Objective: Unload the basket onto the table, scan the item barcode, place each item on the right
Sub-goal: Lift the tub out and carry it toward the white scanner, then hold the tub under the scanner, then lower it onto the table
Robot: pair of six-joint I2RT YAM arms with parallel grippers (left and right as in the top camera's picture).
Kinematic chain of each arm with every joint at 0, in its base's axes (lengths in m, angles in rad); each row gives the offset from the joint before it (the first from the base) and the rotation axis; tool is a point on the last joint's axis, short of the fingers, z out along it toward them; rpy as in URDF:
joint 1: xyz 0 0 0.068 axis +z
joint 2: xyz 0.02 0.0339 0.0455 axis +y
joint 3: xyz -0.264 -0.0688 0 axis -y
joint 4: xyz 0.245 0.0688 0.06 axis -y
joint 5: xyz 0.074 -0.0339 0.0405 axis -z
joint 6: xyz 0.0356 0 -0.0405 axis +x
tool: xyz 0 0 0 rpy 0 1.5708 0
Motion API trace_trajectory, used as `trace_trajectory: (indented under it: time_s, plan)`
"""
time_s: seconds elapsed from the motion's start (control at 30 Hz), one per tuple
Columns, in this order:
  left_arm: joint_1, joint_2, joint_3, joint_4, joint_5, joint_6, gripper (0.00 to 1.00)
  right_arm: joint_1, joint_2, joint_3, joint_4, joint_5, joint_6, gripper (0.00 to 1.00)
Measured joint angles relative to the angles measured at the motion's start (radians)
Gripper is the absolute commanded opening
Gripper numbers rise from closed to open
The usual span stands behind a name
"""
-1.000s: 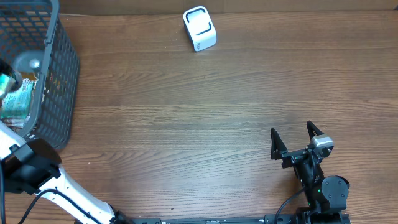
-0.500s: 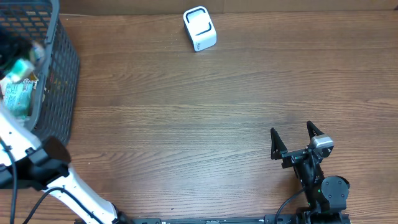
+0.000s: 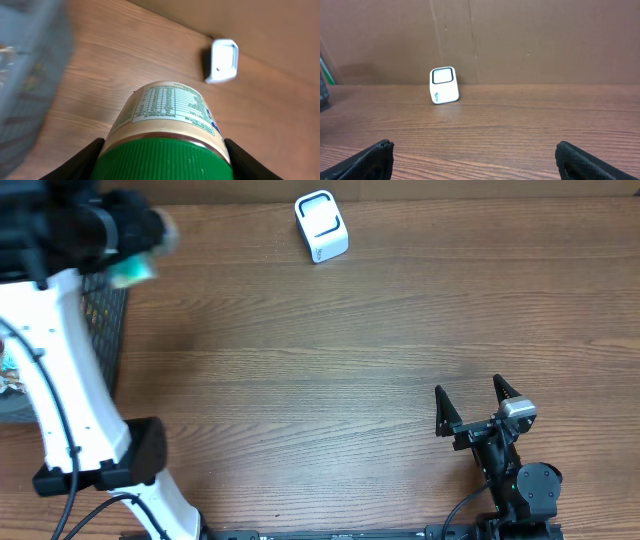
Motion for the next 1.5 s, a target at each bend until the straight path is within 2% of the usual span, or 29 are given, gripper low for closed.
trace_trajectory:
  time_s: [0.13,0.33,0.5,0.63,0.7,0.77,0.93,1.2,1.5]
  plan:
    - [-0.161,0.0,-0.075,0.0,-0.042,0.0,0.24,0.0,0.0,0.0,0.0,0.0,0.0,1.0]
    - [-0.383,0.022,-0.287,0.002,-0.1,-0.01,0.24,0.0,0.0,0.0,0.0,0.0,0.0,1.0]
    - [-0.523,0.1,-0.425,0.003,-0.127,-0.027,0.25,0.0,0.0,0.0,0.0,0.0,0.0,1.0]
    - [-0.612,0.206,-0.469,0.006,-0.142,-0.027,0.26,0.0,0.0,0.0,0.0,0.0,0.0,1.0]
    - [-0.648,0.261,-0.472,0.016,-0.147,-0.028,0.27,0.0,0.0,0.0,0.0,0.0,0.0,1.0]
    - [-0.678,0.31,-0.475,0.04,-0.159,-0.031,0.34,0.0,0.0,0.0,0.0,0.0,0.0,1.0]
    - [-0.742,0.396,-0.481,0.148,-0.208,-0.072,0.36,0.0,0.0,0.0,0.0,0.0,0.0,1.0]
    - [-0.789,0.418,-0.484,0.293,-0.222,-0.11,0.37,0.0,0.0,0.0,0.0,0.0,0.0,1.0]
    - [-0.843,0.437,-0.484,0.332,-0.226,-0.145,0.41,0.0,0.0,0.0,0.0,0.0,0.0,1.0]
